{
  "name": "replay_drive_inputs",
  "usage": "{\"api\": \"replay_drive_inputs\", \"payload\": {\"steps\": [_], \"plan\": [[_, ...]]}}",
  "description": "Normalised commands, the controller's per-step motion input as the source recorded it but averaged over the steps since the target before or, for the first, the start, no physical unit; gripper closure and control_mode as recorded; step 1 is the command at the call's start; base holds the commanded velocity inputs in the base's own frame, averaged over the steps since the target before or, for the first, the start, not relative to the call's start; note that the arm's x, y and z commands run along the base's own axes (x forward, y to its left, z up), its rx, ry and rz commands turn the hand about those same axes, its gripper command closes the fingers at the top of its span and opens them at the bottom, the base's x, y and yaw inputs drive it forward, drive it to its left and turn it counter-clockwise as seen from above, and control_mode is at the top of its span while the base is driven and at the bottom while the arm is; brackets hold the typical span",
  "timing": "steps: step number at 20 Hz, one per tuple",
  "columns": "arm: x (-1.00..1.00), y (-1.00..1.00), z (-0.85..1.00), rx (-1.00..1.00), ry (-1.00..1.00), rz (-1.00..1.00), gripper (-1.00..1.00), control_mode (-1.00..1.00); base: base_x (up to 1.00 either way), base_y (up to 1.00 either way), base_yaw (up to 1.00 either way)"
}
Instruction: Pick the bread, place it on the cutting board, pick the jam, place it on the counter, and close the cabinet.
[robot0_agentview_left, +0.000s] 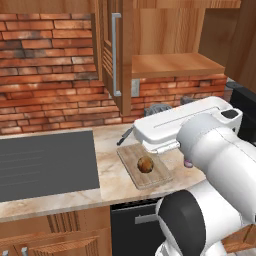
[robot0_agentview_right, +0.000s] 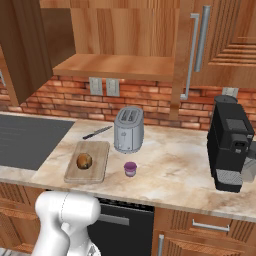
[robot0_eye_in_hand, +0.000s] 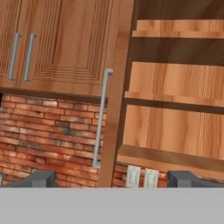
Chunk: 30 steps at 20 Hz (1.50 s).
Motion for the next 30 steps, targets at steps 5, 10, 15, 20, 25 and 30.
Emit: {"api": "replay_drive_inputs", "payload": {"steps": [5, 10, 15, 20, 25, 30], "plan": [[0.51, 0.26, -0.02, 0.00, -0.03, -0.02, -1.00, -1.00, 0.00, 0.00, 0.00], [0.45, 0.23, -0.01, 0.00, -0.05, -0.02, -1.00, -1.00, 0.00, 0.00, 0.00], [0.30, 0.21, 0.00, 0.00, -0.06, -0.02, -1.00, -1.00, 0.00, 0.00, 0.00], [0.13, 0.17, 0.00, 0.00, -0.05, -0.04, -1.00, -1.00, 0.00, 0.00, 0.00], [0.09, 0.13, -0.02, 0.00, -0.04, -0.11, -1.00, -1.00, 0.00, 0.00, 0.00], [0.06, 0.08, -0.04, 0.00, -0.04, -0.14, -1.00, -1.00, 0.00, 0.00, 0.00]]}}
